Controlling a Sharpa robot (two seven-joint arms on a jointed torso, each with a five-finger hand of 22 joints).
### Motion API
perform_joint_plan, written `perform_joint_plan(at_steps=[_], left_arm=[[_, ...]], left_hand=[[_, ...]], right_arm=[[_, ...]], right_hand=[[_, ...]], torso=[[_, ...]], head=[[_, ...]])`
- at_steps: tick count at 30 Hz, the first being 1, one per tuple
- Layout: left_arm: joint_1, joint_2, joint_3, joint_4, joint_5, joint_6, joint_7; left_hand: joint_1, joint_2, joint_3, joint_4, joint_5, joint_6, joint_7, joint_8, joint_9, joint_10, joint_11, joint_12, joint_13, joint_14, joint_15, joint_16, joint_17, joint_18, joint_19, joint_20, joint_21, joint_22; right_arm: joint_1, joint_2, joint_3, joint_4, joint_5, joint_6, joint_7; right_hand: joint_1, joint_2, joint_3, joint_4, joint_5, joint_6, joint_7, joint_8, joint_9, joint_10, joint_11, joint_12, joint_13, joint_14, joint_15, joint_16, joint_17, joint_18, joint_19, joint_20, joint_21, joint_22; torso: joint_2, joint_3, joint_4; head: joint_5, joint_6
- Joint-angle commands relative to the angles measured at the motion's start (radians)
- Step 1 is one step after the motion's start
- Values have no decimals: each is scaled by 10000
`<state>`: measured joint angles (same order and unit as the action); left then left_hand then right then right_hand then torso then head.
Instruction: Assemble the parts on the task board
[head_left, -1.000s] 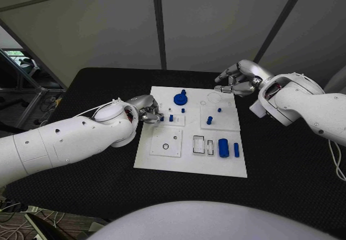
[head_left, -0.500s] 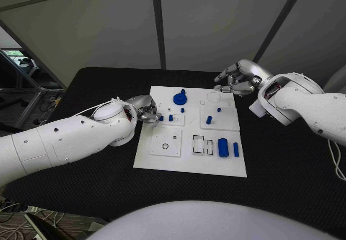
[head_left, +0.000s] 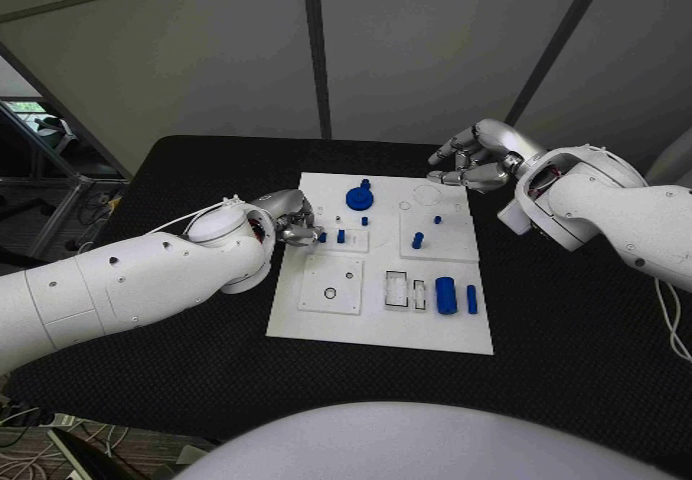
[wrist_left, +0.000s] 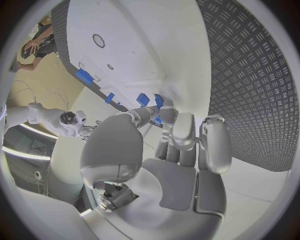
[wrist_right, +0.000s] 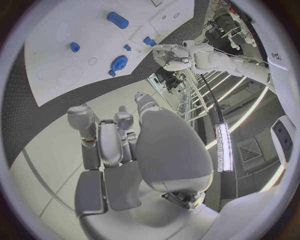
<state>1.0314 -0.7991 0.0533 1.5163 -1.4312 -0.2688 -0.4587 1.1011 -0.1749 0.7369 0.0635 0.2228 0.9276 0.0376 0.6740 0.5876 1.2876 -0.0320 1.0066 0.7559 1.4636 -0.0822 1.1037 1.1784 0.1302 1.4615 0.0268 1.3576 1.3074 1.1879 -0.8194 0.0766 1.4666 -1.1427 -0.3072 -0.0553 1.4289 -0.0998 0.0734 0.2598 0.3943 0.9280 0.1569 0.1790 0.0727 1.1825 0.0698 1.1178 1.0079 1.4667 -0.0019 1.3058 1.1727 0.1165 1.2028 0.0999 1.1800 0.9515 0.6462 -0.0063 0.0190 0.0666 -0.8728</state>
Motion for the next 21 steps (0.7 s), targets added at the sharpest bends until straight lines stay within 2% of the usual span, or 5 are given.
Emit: perform_joint_plan(at_steps=[1, 7, 21], left_arm=[[-48, 70, -31, 104, 176, 36, 166], [-48, 53, -25, 104, 177, -14, 188], [-46, 54, -15, 32, 178, 191, 46]], left_hand=[[-64, 0, 910, -869, 33, 39, -26, 49, -9, 107, -50, 53, -3, 201, -67, 62, 13, -779, 41, -19, 9, 1470], [-138, -102, 789, -862, 12, 57, -57, 56, -9, 125, -66, 41, -21, 202, -80, 57, 10, -776, 38, -32, -10, 1468], [-633, -250, 73, -450, 0, 315, -193, -21, -121, 241, -157, 160, 136, 207, -139, 58, 17, -785, 66, -87, -19, 1503]], right_arm=[[12, -1, 7, 2, 15, 27, 85], [11, -7, 7, -6, 15, 28, 83], [11, -13, 7, -15, 15, 32, 80]], right_hand=[[-65, 66, 21, 65, 28, -29, -28, 62, -9, -55, -38, -18, -17, 261, -93, -43, 3, 99, -20, -12, -49, -17], [-65, 66, 21, 65, 28, -29, -28, 62, -9, -55, -38, -18, -17, 261, -93, -43, 3, 99, -20, -12, -49, -17], [-65, 66, 21, 65, 28, -29, -28, 62, -9, -55, -38, -18, -17, 261, -93, -43, 3, 99, -20, -12, -49, -17]], torso=[[-3, 4, 1], [-4, 1, 9], [1, 4, -4]], head=[[-16, 2], [-29, 2], [-50, 2]])
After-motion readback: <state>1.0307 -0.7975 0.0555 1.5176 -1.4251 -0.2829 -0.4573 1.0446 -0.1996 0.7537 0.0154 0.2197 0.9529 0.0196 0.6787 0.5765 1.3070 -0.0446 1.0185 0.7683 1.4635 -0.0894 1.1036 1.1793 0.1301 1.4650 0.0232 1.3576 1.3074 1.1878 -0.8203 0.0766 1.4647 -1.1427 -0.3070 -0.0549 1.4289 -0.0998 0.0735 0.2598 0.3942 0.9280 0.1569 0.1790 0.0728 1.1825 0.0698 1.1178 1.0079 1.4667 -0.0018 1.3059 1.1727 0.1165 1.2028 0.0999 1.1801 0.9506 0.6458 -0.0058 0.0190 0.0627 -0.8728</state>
